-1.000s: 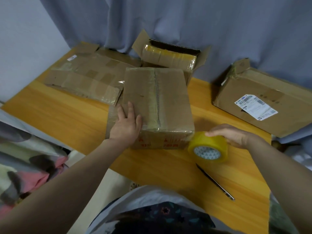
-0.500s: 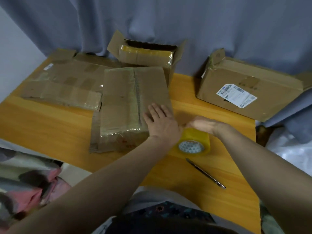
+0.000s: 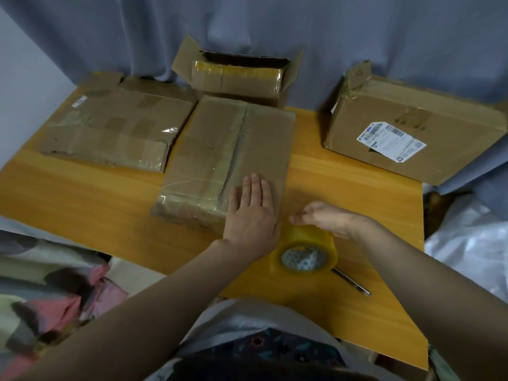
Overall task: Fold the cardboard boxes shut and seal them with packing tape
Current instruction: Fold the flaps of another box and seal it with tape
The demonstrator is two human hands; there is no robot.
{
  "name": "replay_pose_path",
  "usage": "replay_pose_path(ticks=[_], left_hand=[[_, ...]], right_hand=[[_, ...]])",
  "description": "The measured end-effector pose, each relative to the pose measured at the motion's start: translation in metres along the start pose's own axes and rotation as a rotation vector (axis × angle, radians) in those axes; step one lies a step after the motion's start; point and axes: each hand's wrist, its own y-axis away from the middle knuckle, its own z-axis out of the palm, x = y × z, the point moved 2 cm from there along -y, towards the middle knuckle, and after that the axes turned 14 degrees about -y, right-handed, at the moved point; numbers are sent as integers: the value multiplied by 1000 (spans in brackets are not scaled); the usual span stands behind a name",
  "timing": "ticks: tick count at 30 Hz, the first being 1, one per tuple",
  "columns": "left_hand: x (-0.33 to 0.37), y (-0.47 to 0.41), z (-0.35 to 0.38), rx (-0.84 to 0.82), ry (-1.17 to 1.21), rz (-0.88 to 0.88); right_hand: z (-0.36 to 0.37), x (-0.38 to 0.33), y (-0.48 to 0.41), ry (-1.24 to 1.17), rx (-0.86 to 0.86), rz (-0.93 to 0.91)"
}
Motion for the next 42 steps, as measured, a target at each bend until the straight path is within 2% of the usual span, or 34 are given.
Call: replay_pose_path(ticks=[8,11,13,15,16,17,19,20,22,26,28,30,32,34,38,42], left_hand=[[-33,3,9,-2,-36,137],[-38,9,13,17,28,81],[-36,10,14,29,60,24],[-35,9,15,29,74,6],[-37,9,16,33,69,8],[-38,9,17,39,57,15],[-44,11,19,51,35,32],[-47,13,20,54,31,43],[-52,18,23,60,30,69],[-67,30,27,47,28,128],[-74,37,31,39,8,169],[-78,43,35,31,-24,229],[-79,47,37,26,-57,287],[-76,48,38,30,-91,342],[-75,50,42,74,-118,416],[-81,53,45,242,-151,549]], right_hand=[[39,6,10,-77,-65,-37],[57,16,13,-151,-88,30],[52,26,10,-224,-11,56],[35,43,5,-328,198,47],[22,55,2,-232,320,32],[10,67,3,-10,420,36],[-2,86,10,434,459,127],[-3,95,14,572,432,199],[2,104,20,656,398,253],[10,100,15,708,348,232],[6,95,15,571,323,232],[0,91,20,226,383,188],[-10,94,27,-177,556,143],[-24,101,34,-412,734,98],[-41,103,43,-671,975,47],[-35,64,41,-781,989,-97]])
